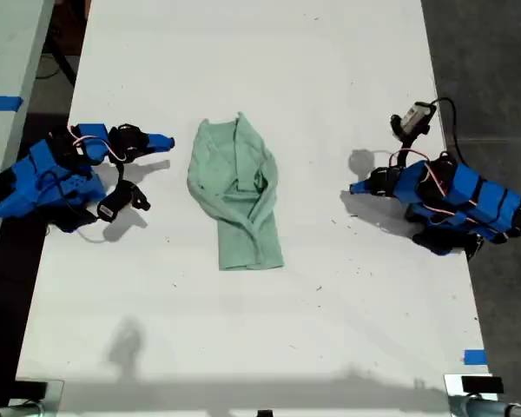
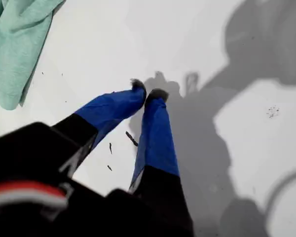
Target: Fold t shirt
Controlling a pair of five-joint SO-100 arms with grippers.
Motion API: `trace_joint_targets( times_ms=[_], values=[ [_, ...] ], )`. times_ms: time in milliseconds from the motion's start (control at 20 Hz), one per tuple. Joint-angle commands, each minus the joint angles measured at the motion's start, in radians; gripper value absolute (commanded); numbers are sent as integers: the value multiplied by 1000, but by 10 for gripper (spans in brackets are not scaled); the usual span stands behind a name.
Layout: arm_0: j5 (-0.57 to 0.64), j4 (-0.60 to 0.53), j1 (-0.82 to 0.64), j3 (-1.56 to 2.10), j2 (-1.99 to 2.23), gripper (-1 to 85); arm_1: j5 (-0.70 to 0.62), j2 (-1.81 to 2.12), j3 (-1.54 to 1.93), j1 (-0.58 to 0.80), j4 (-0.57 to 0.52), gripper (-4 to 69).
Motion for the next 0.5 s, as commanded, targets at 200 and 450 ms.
trace_joint_targets(
  times_ms=[200, 450],
  values=[
    [-17, 0, 9, 40, 9, 30, -2, 6, 57, 2, 6, 4],
    [-29, 9, 5, 40, 9, 139, -2, 6, 57, 5, 6, 4]
  ],
)
